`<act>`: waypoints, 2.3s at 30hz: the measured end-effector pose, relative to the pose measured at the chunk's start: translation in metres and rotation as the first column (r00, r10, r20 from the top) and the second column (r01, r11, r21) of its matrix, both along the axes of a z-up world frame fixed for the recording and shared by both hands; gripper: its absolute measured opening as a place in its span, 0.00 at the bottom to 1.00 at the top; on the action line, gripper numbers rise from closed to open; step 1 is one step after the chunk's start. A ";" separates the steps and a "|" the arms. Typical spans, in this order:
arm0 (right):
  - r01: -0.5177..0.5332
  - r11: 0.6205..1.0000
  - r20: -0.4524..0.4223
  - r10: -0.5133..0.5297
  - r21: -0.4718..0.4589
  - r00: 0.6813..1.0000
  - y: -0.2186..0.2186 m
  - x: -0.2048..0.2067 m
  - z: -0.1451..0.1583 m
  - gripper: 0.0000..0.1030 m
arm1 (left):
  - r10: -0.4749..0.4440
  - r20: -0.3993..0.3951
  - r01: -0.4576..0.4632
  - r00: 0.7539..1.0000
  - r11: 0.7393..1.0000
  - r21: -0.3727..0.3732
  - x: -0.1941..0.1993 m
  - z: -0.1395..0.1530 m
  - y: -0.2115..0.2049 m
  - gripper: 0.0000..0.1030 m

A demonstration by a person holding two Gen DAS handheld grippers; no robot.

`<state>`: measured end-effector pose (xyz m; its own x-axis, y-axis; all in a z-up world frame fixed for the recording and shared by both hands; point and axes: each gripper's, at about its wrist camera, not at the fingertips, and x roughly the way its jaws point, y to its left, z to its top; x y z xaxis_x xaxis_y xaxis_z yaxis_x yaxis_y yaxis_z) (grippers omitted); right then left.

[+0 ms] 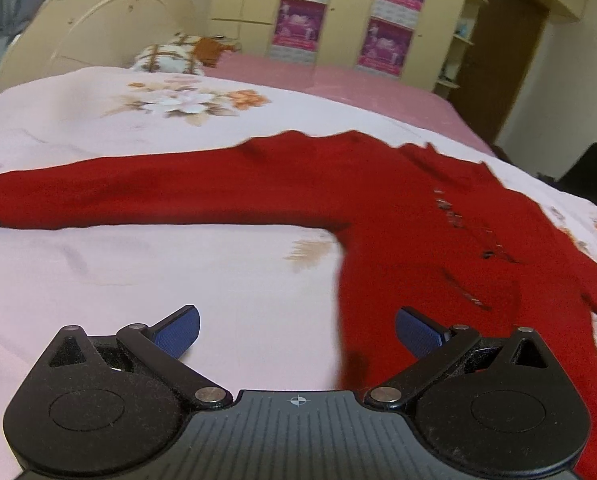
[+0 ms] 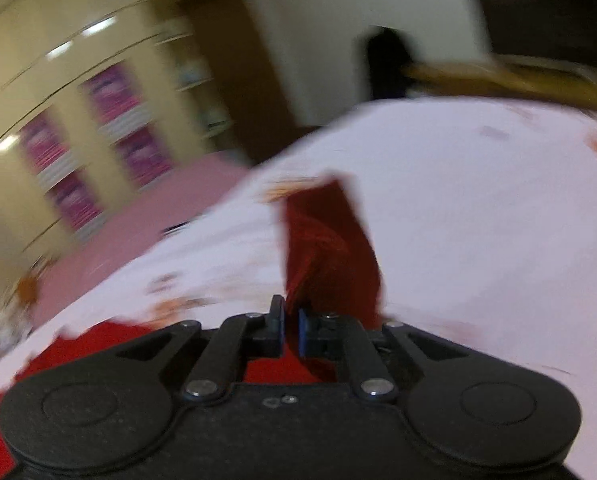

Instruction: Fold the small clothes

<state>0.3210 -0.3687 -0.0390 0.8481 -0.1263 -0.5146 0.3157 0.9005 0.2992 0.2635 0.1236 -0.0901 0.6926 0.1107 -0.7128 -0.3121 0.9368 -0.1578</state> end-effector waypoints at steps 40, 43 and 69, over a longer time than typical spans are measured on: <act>-0.480 0.877 -0.080 0.479 -0.002 0.874 0.174 -0.008 -0.051 0.29 | -0.154 0.019 0.151 0.988 0.922 -0.357 0.181 -0.050 -0.062 0.07; -0.465 0.885 -0.095 0.463 0.011 0.881 0.167 -0.009 -0.054 0.29 | -0.125 0.094 0.149 0.988 0.934 -0.324 0.173 -0.034 -0.049 0.06; -0.469 0.841 -0.250 0.409 -0.270 0.878 0.159 0.045 -0.075 0.13 | -0.067 0.052 0.074 0.996 0.989 -0.129 0.150 -0.047 -0.008 0.06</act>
